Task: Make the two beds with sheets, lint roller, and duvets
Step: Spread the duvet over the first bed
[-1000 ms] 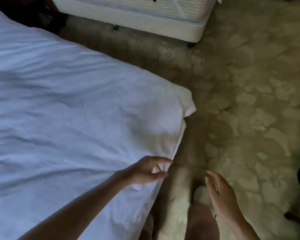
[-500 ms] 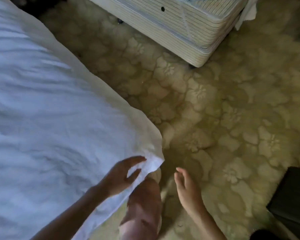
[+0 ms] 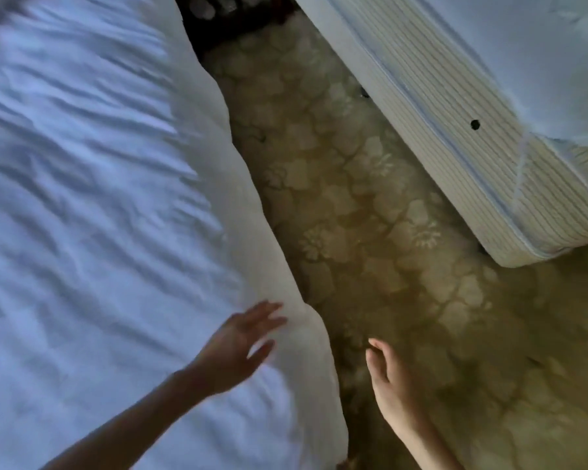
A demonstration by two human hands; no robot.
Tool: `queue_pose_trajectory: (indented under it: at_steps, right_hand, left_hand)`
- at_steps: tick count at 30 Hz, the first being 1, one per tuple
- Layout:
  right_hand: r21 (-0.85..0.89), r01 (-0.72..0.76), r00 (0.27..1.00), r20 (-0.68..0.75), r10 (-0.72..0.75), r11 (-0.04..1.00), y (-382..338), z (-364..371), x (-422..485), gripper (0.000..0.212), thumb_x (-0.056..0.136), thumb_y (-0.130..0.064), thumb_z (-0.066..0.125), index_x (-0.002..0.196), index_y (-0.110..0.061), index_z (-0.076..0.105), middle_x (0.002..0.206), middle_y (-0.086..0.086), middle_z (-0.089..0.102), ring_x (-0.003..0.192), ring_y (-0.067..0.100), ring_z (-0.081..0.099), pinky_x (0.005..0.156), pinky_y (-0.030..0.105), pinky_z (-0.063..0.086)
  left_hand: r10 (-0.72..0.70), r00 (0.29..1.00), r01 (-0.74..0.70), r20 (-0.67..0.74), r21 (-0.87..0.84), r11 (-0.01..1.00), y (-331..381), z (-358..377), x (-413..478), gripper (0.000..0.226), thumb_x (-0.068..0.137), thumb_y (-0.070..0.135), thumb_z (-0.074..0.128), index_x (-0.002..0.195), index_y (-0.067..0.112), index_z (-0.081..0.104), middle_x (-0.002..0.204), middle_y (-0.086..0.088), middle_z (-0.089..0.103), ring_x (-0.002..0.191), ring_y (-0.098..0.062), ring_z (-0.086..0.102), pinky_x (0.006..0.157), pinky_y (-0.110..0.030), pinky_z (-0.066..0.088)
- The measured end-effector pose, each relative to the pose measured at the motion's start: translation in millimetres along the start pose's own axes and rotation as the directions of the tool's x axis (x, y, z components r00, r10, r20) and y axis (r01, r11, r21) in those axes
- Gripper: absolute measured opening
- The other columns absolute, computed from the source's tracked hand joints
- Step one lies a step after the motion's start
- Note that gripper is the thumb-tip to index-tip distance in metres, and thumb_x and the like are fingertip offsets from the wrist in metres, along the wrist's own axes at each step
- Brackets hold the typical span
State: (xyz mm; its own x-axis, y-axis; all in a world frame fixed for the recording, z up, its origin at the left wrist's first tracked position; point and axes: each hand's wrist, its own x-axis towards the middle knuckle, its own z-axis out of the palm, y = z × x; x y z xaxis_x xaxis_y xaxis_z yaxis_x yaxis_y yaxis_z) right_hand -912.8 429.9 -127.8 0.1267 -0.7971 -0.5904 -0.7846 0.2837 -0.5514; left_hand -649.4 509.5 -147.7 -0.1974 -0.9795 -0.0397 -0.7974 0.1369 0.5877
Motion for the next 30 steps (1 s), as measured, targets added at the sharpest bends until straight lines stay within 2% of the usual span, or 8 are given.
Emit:
queue_pose_trajectory:
  at_steps: [2, 5, 11, 15, 18, 23, 27, 30]
  right_hand:
    - [-0.039, 0.035, 0.998, 0.051, -0.033, 0.999, -34, -9, 26, 0.038, 0.1, -0.027, 0.04, 0.134, -0.015, 0.048, 0.136, -0.001, 0.051, 0.128, 0.015, 0.046, 0.103, 0.026, 0.034]
    - [-0.127, 0.078, 0.99, 0.128, -0.062, 0.989, -80, -6, 70, 0.036, 0.099, -0.027, 0.043, 0.131, -0.015, 0.051, 0.135, 0.001, 0.054, 0.125, 0.015, 0.048, 0.104, 0.028, 0.034]
    - [-0.325, 0.168, 0.949, 0.31, -0.063, 0.931, -151, 5, 155, 0.04, 0.096, -0.05, 0.038, 0.131, -0.033, 0.049, 0.132, -0.009, 0.049, 0.129, 0.012, 0.043, 0.11, 0.029, 0.028]
    - [-0.258, 0.217, 0.961, 0.224, -0.16, 0.941, -80, 38, 298, 0.085, 0.064, -0.087, 0.045, 0.138, -0.046, 0.039, 0.131, 0.0, 0.053, 0.138, 0.021, 0.03, 0.113, 0.055, 0.012]
    - [-0.217, 0.34, 0.911, 0.317, -0.263, 0.915, -259, -13, 287, 0.026, 0.086, -0.017, 0.067, 0.111, -0.013, 0.068, 0.11, 0.006, 0.066, 0.114, 0.022, 0.057, 0.094, 0.03, 0.039]
    - [-0.315, 0.383, 0.891, 0.375, -0.257, 0.868, -359, -37, 371, 0.023, 0.09, -0.012, 0.059, 0.112, -0.011, 0.066, 0.12, 0.012, 0.064, 0.114, 0.031, 0.057, 0.089, 0.034, 0.039]
    - [-0.322, 0.518, 0.803, 0.501, -0.322, 0.792, -418, -3, 392, 0.026, 0.094, -0.015, 0.054, 0.117, -0.012, 0.063, 0.126, 0.01, 0.061, 0.118, 0.029, 0.054, 0.096, 0.035, 0.038]
    - [-0.308, 0.614, 0.699, 0.64, -0.319, 0.727, -468, 51, 392, 0.029, 0.097, -0.021, 0.048, 0.124, -0.017, 0.057, 0.13, 0.002, 0.057, 0.122, 0.02, 0.05, 0.097, 0.03, 0.036]
  left_hand:
    - [-0.384, 0.849, 0.445, -0.363, 0.097, 0.89, -59, -39, 39, 0.046, 0.096, 0.035, 0.04, 0.138, 0.017, 0.045, 0.15, -0.008, 0.037, 0.14, -0.028, 0.031, 0.096, -0.054, 0.046]
    - [-0.914, 0.361, 0.928, -0.186, -0.029, 0.372, -97, -72, 77, 0.072, 0.087, 0.053, 0.027, 0.151, 0.019, 0.02, 0.159, -0.013, 0.007, 0.145, -0.037, 0.004, 0.108, -0.057, 0.026]
    - [-0.56, 0.826, 0.524, 0.065, -0.454, 0.721, -83, -80, 85, 0.04, 0.094, 0.041, 0.052, 0.133, 0.045, 0.042, 0.142, 0.022, 0.039, 0.134, 0.001, 0.038, 0.105, -0.023, 0.041]
    - [-0.818, 0.334, 0.793, -0.469, -0.329, 0.512, -183, -155, 91, 0.052, 0.091, 0.043, 0.04, 0.14, 0.025, 0.044, 0.149, 0.005, 0.034, 0.141, -0.017, 0.028, 0.108, -0.042, 0.034]
    - [-0.989, -0.075, 0.954, -0.126, -0.299, -0.034, -228, -145, 65, 0.054, 0.101, 0.021, 0.033, 0.151, 0.023, 0.012, 0.159, -0.001, -0.001, 0.147, -0.026, -0.005, 0.116, -0.053, 0.007]
    - [-0.772, -0.61, 0.633, 0.18, -0.475, -0.611, -167, -98, 34, 0.053, 0.102, 0.028, 0.028, 0.151, 0.011, 0.018, 0.159, -0.013, 0.003, 0.144, -0.039, 0.0, 0.115, -0.052, 0.002]
    - [-0.755, -0.652, 0.587, 0.064, -0.587, -0.557, -223, -176, 88, 0.051, 0.101, 0.032, 0.029, 0.151, 0.019, 0.021, 0.16, -0.009, -0.003, 0.144, -0.04, 0.001, 0.107, -0.065, 0.014]
    - [-0.901, -0.381, 0.784, -0.209, -0.59, -0.195, -296, -244, 134, 0.055, 0.102, 0.036, 0.03, 0.151, 0.037, 0.005, 0.159, 0.005, -0.014, 0.146, -0.024, -0.012, 0.107, -0.064, 0.01]
